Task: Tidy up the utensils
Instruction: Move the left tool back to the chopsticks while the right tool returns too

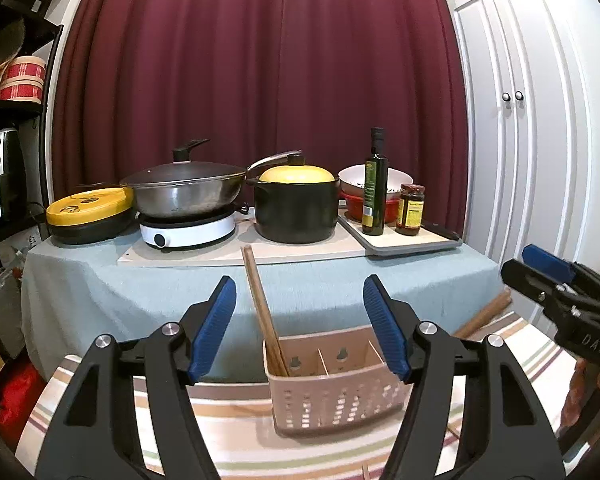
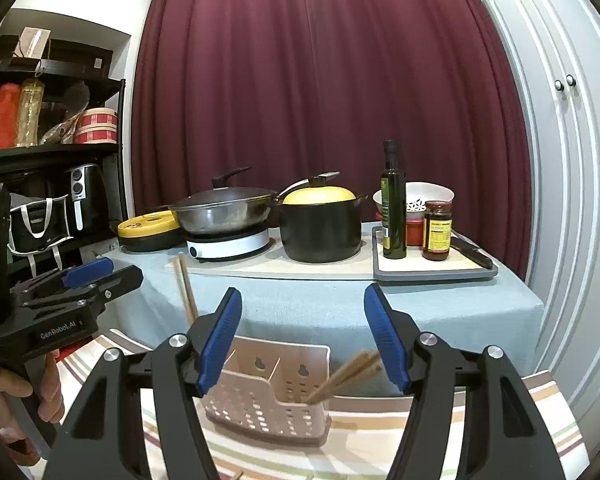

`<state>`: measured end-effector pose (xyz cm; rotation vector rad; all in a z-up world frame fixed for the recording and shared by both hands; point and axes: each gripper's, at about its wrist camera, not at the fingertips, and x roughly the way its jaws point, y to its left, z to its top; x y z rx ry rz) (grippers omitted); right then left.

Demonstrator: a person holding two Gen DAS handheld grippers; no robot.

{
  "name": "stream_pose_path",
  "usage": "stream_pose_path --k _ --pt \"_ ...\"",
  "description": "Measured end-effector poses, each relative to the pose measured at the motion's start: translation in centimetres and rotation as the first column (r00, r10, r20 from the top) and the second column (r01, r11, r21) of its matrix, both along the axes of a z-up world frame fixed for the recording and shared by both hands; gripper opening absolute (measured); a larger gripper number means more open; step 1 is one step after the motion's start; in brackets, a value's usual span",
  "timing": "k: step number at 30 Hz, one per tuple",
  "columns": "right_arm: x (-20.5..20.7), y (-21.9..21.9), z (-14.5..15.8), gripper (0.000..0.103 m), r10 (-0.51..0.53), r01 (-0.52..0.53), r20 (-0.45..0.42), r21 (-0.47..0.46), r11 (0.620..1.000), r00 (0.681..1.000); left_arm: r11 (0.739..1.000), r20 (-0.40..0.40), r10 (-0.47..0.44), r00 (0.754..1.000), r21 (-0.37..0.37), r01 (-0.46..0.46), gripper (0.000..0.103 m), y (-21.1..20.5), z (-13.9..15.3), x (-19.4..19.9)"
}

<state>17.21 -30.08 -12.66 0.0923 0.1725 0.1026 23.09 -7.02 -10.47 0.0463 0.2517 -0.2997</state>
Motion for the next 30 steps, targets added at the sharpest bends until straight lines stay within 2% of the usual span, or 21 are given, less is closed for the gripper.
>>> stream_pose_path --k 3,8,13,18,25,30 --pt "-1.8 -0.3 -0.4 0.062 -0.007 0.007 -0.003 0.0 1.0 1.0 1.0 -0.001 -0.002 1.0 0.007 0.002 0.065 0.3 -0.4 -1.8" --pt "-5.3 -0.8 -2.7 0.062 -0.028 0.028 -0.038 -0.012 1.0 0.999 1.0 -0.031 0.002 1.0 0.014 -0.002 0.065 0.9 -2.3 -4.9" --pt "-8.7 -1.0 -6.5 0.062 -0.051 0.049 -0.085 -0.031 0.998 0.995 1.0 -0.072 0.015 0.997 0.01 -0.014 0.065 1.7 -5.3 -7.9" --pt "-11.6 -1.3 -11.2 0.062 -0.073 0.068 -0.174 -0.034 0.997 0.982 0.999 -0.138 0.038 0.99 0.024 -0.035 0.065 2.4 -8.3 -10.0" --pt "-14.2 -2.0 -16.4 0.051 -0.079 0.081 -0.273 -0.004 0.997 0.959 0.998 -0.216 0.044 0.975 0.054 -0.033 0.063 2.7 -12.2 -13.0" --pt "-15.2 -2.6 -18.6 0.042 -0.09 0.096 -0.313 0.005 0.995 0.945 0.997 -0.256 0.024 0.966 0.074 -0.005 0.056 2.1 -14.6 -14.8"
